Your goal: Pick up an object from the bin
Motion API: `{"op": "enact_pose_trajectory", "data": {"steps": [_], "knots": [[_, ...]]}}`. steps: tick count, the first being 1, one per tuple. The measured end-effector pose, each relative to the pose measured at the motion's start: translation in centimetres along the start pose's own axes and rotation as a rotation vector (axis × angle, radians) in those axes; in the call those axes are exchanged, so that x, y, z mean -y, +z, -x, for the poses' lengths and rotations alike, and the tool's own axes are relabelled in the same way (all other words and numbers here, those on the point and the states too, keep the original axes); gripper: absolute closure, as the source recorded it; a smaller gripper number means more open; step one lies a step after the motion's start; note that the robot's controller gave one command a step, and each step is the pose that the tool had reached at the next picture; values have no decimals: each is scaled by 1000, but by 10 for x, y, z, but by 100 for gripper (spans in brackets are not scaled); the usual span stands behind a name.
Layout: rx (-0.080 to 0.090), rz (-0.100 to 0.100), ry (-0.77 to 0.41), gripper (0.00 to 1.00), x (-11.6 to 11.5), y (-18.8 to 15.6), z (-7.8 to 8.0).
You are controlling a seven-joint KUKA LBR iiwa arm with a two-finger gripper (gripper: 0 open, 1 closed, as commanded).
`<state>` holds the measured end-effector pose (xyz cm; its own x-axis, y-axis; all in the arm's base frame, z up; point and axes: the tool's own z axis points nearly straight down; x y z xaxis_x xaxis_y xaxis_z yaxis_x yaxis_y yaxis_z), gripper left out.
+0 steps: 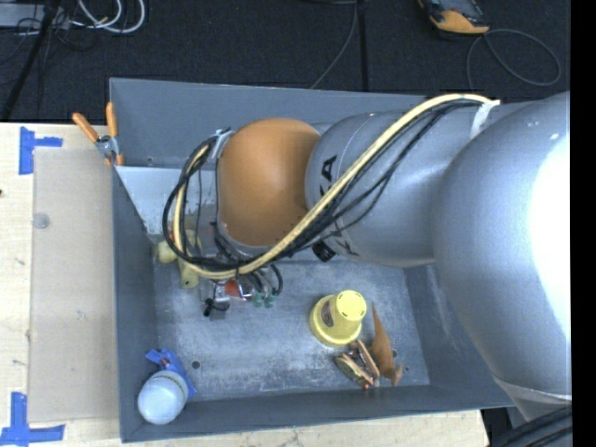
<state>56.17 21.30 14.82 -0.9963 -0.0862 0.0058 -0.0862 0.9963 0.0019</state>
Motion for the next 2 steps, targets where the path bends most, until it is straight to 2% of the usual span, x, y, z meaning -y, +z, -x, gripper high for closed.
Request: {"op": "enact_pose_trajectory", "data": {"steps": [1, 2], "knots": [[1, -1, -270, 100, -14, 26, -19], [0, 1, -218, 100, -28, 42, -11]]}}
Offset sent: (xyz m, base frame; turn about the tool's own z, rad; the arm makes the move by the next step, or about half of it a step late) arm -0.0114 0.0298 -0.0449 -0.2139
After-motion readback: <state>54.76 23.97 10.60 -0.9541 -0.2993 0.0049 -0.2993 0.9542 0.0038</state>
